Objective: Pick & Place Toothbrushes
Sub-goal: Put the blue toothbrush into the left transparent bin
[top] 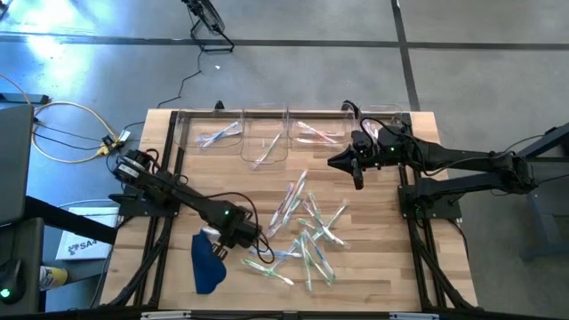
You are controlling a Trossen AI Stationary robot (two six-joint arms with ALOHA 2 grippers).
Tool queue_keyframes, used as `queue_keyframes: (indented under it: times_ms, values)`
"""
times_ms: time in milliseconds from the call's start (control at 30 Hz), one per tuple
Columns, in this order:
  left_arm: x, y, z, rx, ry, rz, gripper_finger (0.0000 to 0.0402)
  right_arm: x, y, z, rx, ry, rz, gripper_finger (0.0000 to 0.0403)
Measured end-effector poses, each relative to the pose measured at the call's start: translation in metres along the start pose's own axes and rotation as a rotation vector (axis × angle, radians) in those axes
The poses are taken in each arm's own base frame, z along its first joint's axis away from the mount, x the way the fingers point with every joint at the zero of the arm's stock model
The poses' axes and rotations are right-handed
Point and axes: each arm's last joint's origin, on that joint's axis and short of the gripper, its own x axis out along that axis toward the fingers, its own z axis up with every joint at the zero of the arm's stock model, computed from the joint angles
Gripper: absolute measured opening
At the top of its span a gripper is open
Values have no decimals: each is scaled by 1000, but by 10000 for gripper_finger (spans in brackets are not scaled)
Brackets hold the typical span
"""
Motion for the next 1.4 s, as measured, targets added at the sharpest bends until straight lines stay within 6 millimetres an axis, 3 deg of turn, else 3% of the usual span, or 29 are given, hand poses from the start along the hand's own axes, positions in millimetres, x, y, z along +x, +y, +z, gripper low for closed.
queue_keyframes:
  times_ms: [333, 567, 1400]
  values:
    - [0, 0, 0, -1, 1, -5, 7, 0, 0, 0, 0, 0, 0, 39]
    - [0, 0, 0, -1, 0, -7, 20, 0, 0, 0, 0, 0, 0, 39]
    - [0, -1, 0, 26, 3, -21, 10, 0, 0, 0, 0, 0, 0, 39]
